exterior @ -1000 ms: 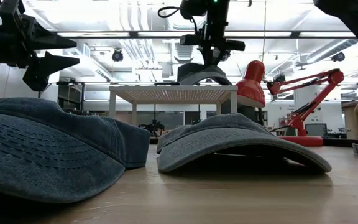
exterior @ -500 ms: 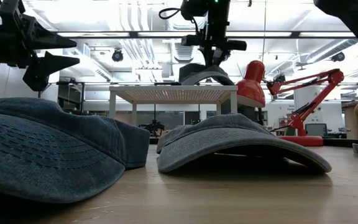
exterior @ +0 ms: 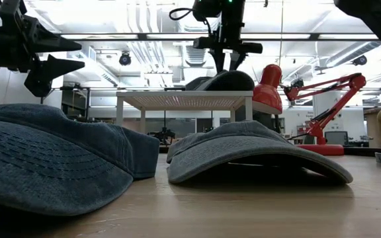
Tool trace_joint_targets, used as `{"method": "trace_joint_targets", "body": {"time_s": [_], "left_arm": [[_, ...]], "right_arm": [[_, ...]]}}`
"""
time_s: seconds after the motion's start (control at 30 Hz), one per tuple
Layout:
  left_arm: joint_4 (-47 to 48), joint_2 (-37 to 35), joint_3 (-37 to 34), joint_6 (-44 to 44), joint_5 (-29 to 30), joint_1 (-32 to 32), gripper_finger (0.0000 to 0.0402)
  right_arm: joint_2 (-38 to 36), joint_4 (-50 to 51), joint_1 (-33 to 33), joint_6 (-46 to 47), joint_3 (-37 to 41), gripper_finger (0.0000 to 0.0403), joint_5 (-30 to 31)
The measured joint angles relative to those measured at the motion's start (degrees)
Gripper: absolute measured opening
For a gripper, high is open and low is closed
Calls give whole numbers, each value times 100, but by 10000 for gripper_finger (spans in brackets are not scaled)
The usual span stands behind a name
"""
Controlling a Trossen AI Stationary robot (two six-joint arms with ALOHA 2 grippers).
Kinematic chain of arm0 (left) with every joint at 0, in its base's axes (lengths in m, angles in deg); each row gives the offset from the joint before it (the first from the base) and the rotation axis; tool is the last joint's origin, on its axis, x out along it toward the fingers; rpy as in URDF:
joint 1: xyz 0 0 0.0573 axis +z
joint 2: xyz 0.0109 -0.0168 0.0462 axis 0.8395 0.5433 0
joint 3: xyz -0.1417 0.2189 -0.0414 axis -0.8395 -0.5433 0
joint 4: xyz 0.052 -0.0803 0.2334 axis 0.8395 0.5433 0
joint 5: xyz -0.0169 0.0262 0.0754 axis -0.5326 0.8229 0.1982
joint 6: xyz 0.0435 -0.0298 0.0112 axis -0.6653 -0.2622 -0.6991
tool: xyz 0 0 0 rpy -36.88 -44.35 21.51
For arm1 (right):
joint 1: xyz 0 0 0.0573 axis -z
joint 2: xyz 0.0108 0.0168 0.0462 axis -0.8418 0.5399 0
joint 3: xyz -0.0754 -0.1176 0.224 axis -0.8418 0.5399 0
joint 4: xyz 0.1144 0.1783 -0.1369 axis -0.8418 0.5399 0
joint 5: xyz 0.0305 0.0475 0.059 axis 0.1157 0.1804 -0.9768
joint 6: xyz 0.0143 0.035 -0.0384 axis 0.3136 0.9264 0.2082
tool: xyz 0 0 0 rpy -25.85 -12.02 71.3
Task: Pick & Place hat
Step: Put the top gray cap on the shelf, then stack the right gray cap on top of the other gray cap on the shelf
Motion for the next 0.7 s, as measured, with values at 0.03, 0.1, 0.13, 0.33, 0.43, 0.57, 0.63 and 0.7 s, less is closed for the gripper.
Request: {"method": "trace_joint_targets", "body": {"time_s": [0.03,0.1,0.13,0.33,0.43,0.57,0.63,0.7], "left_arm": [[0,-2,0,0,0,-2,204],[0,-2,0,0,-1,-1,204],[0,0,0,0,-1,-2,204],[0,0,0,0,0,0,204],[0,-2,0,0,0,-1,204],[0,-1,0,0,0,-2,204],[0,0,0,0,0,-2,204],[0,-1,0,0,-1,0,204]], "right_arm": [[0,0,0,0,-26,157,0],[-12,0,-4,0,-67,164,0],[-24,6,-4,0,-84,167,0],[-33,17,-4,10,-222,178,0],[-38,33,-4,20,-225,177,-4],[-42,97,-4,-108,-225,171,-330],[-52,218,-14,-221,-225,167,-657],[-55,449,-61,-284,-225,163,-1025]]}}
